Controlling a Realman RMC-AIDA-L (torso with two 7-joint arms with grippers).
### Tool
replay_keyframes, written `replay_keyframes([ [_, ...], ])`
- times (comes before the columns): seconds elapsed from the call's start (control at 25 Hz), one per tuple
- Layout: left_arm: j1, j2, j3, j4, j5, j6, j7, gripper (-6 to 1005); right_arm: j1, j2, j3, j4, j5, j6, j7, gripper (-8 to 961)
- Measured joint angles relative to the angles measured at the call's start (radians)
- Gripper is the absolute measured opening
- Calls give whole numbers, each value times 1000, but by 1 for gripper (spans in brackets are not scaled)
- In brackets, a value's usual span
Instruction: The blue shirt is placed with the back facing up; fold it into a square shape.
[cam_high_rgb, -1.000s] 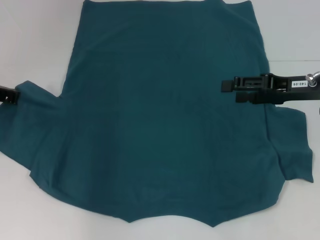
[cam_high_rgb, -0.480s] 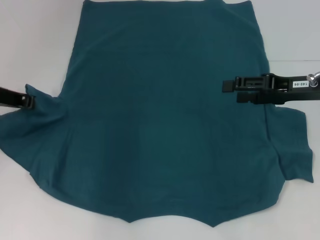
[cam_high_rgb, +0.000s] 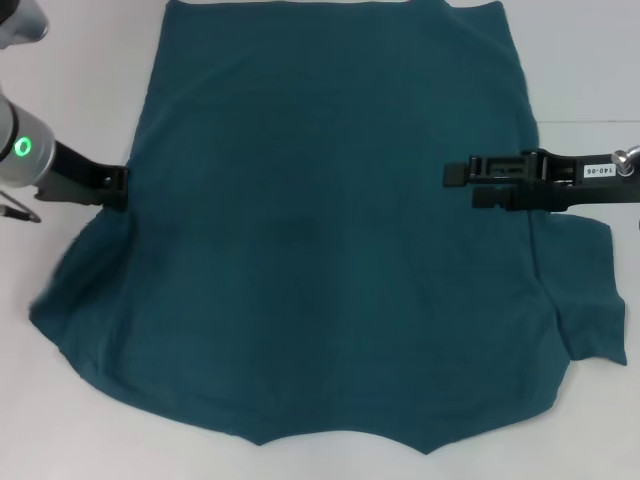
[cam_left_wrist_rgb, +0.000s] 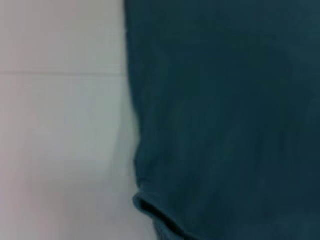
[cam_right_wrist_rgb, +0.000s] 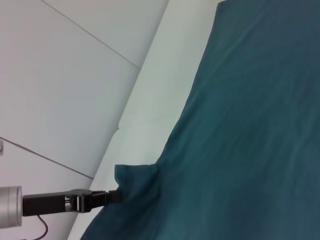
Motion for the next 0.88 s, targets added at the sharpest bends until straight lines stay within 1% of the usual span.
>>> replay_keyframes([
  [0.2,-33,-16,2,-12,-1,11,-12,52,0,0,0,1,0,2,0,896],
  [0.36,-42,-41,-9,-18,-2,-7,-22,67,0,0,0,1,0,7,0,896],
  [0.44,-43,-48,-13,-30,-5,-25,-22,75,0,0,0,1,0,10,0,896],
  [0.56,-50,-45,-19,-59,-30,-39,-14,86,-1,-1,0,1,0,15,0,897],
  [0.72,-47,-40,-47,-76,-144,-45,52,101,-3,-1,0,0,0,23,-1,897],
  [0.8,-46,-32,-60,-93,-190,-40,90,108,-4,-1,0,1,0,23,-5,897],
  [0.88,-37,-18,-70,-102,-218,-33,113,116,-6,-2,3,1,1,23,-9,896],
])
